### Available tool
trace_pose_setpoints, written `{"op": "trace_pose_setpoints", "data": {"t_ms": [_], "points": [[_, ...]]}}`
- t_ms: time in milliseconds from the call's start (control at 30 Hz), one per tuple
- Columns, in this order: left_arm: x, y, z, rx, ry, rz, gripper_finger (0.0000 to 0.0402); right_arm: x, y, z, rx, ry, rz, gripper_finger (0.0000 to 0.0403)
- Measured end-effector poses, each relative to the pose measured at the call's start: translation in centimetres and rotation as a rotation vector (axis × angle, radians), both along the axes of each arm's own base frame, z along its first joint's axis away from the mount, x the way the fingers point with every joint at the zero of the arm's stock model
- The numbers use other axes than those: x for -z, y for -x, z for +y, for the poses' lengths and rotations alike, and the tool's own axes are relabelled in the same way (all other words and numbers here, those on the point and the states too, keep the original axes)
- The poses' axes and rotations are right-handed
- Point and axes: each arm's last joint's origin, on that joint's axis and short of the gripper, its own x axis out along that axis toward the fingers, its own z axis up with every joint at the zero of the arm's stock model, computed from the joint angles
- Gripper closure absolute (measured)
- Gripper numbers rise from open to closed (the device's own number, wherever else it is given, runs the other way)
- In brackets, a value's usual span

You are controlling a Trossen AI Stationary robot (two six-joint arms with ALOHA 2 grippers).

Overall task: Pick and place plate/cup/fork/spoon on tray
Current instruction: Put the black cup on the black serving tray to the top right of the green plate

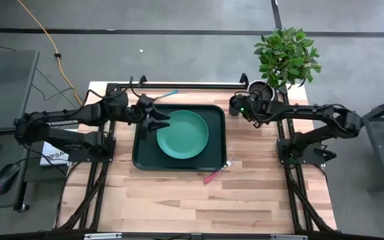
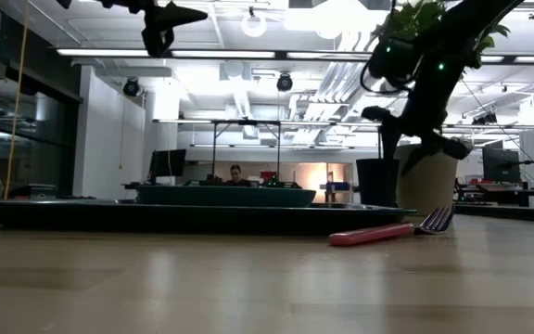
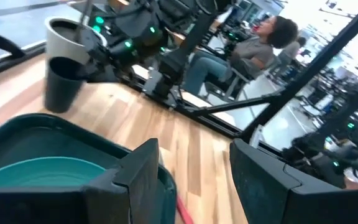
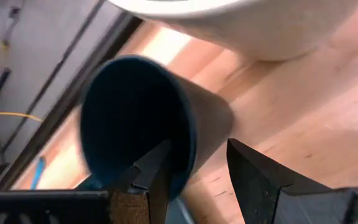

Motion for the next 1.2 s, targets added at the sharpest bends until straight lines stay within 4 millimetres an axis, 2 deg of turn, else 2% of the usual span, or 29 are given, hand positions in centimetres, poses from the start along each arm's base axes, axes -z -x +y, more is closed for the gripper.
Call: {"op": "trace_pose_setpoints", "data": {"t_ms": [233, 333, 433, 500, 600, 667, 867, 1000, 1100, 1200], "points": [[0.0, 0.4, 1.0, -0.051, 0.003, 0.008, 0.0218, 1.1, -0.1, -0.8, 0.008, -0.016, 0.062, 0.0267], [0.0, 0.5, 1.2, -0.063, 0.004, 0.008, 0.0218, 1.0, 0.1, -0.9, -0.032, 0.0, 0.096, 0.0308], [0.0, 0.6, 1.4, -0.078, 0.009, 0.007, 0.0218, 0.6, 0.2, -0.9, -0.073, 0.042, 0.122, 0.0379], [0.0, 0.6, 1.5, -0.086, 0.011, 0.006, 0.0218, 0.0, 0.1, -0.9, -0.113, 0.08, 0.117, 0.0391], [0.0, 0.7, 1.5, -0.094, 0.027, 0.004, 0.0218, -1.4, 0.1, -0.7, -0.184, 0.139, 0.084, 0.0395], [0.0, 0.7, 1.6, -0.095, 0.027, 0.004, 0.0218, -3.0, -0.1, -0.4, -0.242, 0.203, 0.065, 0.0399], [0.0, 0.7, 1.6, -0.104, 0.025, 0.004, 0.0218, -10.0, -1.9, 0.6, -0.45, 0.369, 0.018, 0.0401], [0.0, 0.7, 1.6, -0.108, 0.032, 0.003, 0.0218, -13.9, -3.3, 0.9, -0.599, 0.399, 0.145, 0.0402], [0.0, 0.7, 1.6, -0.108, 0.032, 0.003, 0.0218, -14.8, -4.4, 0.3, -0.724, 0.316, 0.31, 0.0402], [0.0, 0.7, 1.6, -0.109, 0.032, 0.003, 0.0218, -13.7, -5.8, -0.3, -0.856, 0.188, 0.442, 0.0402]]}}
